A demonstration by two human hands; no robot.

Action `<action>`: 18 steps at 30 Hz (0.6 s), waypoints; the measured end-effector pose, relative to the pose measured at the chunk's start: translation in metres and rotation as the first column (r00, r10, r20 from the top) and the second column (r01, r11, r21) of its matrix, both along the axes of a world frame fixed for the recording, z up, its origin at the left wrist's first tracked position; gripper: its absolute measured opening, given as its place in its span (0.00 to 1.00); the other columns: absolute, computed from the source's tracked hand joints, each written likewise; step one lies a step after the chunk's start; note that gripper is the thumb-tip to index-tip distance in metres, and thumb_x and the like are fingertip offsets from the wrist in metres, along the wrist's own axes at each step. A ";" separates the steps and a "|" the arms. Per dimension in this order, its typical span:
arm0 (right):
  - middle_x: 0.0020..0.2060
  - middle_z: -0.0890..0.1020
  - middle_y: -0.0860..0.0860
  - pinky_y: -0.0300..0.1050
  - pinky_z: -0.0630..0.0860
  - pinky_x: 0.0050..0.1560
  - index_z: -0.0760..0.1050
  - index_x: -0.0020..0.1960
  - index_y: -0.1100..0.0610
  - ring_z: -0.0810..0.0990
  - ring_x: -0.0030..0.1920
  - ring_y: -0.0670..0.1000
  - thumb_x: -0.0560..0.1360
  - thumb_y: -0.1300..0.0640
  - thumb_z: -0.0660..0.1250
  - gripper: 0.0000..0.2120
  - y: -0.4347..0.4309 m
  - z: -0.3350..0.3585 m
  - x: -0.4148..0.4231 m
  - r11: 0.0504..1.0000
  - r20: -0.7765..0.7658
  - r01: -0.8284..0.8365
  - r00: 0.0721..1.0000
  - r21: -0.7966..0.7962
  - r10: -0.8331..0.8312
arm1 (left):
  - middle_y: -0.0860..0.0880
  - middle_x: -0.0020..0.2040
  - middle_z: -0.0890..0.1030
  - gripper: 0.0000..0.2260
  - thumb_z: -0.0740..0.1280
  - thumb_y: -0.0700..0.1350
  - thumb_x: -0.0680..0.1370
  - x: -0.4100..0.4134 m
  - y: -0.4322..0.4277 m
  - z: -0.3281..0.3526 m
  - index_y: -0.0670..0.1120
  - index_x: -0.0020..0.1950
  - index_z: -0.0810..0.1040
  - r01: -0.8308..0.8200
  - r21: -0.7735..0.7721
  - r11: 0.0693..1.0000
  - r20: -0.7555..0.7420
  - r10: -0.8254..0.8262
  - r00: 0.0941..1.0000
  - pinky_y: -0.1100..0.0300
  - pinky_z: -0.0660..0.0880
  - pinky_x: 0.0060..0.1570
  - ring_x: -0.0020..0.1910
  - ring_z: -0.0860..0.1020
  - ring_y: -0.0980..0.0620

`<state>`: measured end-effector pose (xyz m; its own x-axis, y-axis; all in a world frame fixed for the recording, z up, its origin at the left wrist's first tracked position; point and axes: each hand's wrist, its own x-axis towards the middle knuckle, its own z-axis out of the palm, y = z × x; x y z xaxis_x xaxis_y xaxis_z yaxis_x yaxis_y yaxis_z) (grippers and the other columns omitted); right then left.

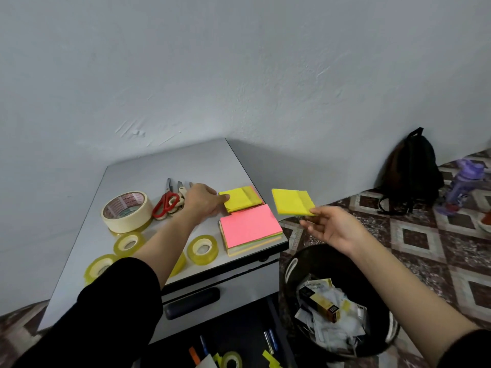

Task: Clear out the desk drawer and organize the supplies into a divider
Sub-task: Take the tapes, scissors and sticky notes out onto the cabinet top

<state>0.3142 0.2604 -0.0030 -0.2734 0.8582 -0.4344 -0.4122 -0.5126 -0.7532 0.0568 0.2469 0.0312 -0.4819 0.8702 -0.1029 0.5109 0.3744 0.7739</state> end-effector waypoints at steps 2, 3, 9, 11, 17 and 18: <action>0.26 0.78 0.55 0.33 0.70 0.19 0.70 0.39 0.61 0.79 0.22 0.48 0.77 0.67 0.58 0.08 0.002 0.008 -0.006 0.999 0.066 -0.033 0.997 0.032 0.031 | 0.44 0.54 0.78 0.23 0.73 0.51 0.71 -0.002 -0.002 0.001 0.41 0.60 0.74 0.100 -0.007 0.995 -0.109 -0.100 0.989 0.58 0.75 0.52 0.51 0.79 0.50; 0.29 0.77 0.56 0.33 0.69 0.19 0.70 0.39 0.61 0.78 0.21 0.47 0.77 0.67 0.58 0.08 0.004 0.011 -0.008 0.998 0.088 -0.040 0.995 0.046 0.036 | 0.44 0.61 0.75 0.28 0.74 0.52 0.70 -0.001 -0.004 0.004 0.42 0.66 0.71 0.163 -0.028 0.986 -0.117 -0.165 0.979 0.57 0.71 0.57 0.59 0.75 0.48; 0.34 0.75 0.56 0.33 0.68 0.19 0.70 0.38 0.61 0.75 0.24 0.47 0.76 0.67 0.59 0.09 0.009 0.025 -0.021 0.995 0.126 -0.065 0.991 0.079 0.055 | 0.45 0.66 0.72 0.36 0.77 0.49 0.67 -0.007 -0.003 0.003 0.44 0.70 0.68 0.328 -0.127 0.936 -0.198 -0.348 0.916 0.57 0.69 0.62 0.64 0.72 0.49; 0.34 0.76 0.56 0.33 0.68 0.19 0.71 0.38 0.61 0.75 0.23 0.46 0.76 0.67 0.60 0.08 0.009 0.026 -0.024 0.994 0.126 -0.074 0.990 0.081 0.064 | 0.45 0.66 0.73 0.35 0.77 0.50 0.67 -0.006 -0.003 0.000 0.44 0.70 0.68 0.318 -0.110 0.942 -0.235 -0.335 0.912 0.58 0.69 0.60 0.62 0.72 0.49; 0.31 0.78 0.55 0.32 0.69 0.19 0.72 0.39 0.61 0.75 0.20 0.45 0.76 0.67 0.60 0.07 0.007 0.023 -0.028 0.991 0.139 -0.100 0.986 0.086 0.088 | 0.46 0.64 0.74 0.32 0.75 0.52 0.69 -0.002 -0.004 -0.001 0.46 0.70 0.69 0.331 -0.118 0.936 -0.304 -0.351 0.886 0.60 0.68 0.57 0.62 0.72 0.48; 0.29 0.79 0.54 0.32 0.68 0.19 0.72 0.40 0.61 0.75 0.20 0.44 0.76 0.67 0.61 0.07 0.008 0.023 -0.029 0.991 0.150 -0.103 0.985 0.087 0.089 | 0.45 0.62 0.74 0.31 0.75 0.52 0.70 -0.001 -0.005 0.000 0.47 0.69 0.70 0.338 -0.131 0.932 -0.319 -0.362 0.876 0.61 0.68 0.56 0.61 0.73 0.48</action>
<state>0.2848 0.2688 0.0200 -0.2965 0.8700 -0.3940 -0.2474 -0.4684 -0.8482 0.0562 0.2422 0.0308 -0.1636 0.9849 -0.0571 0.8407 0.1695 0.5143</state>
